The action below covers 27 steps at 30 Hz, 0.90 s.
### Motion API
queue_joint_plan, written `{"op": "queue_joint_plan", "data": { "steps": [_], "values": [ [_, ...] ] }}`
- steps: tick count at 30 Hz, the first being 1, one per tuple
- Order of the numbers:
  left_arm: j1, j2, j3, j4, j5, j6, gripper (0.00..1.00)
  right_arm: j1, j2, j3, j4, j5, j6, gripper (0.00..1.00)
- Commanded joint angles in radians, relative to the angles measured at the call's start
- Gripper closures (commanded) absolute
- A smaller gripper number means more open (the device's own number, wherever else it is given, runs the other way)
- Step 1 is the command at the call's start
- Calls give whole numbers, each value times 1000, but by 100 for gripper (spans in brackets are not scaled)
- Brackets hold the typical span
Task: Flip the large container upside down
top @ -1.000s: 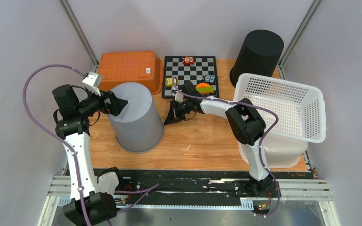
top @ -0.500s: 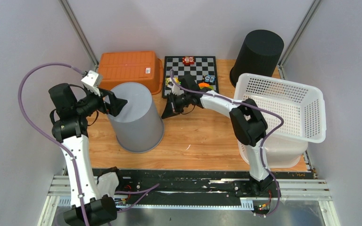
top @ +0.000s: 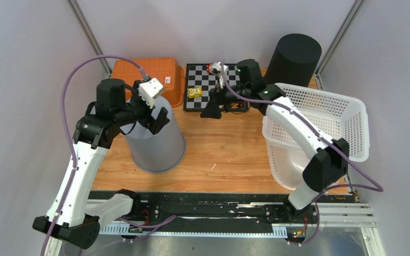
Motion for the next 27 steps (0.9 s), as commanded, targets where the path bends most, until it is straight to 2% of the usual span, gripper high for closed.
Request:
{"op": "queue_joint_plan", "data": {
  "steps": [1, 7, 19, 22, 27],
  "values": [
    [-165, 27, 51, -93, -226, 56, 0, -83, -109, -53, -120, -41, -198, 22],
    [-321, 33, -29, -68, -468, 63, 0, -147, -257, -156, -143, -68, -277, 17],
    [-332, -9, -188, -24, -811, 77, 0, -156, -312, -198, -134, -141, -276, 16],
    [-308, -31, -217, -14, -829, 76, 0, -156, -312, -212, -120, -143, -268, 16],
    [-195, -33, -228, -16, -777, 83, 0, -156, -315, -225, -101, -148, -253, 16]
  ]
}}
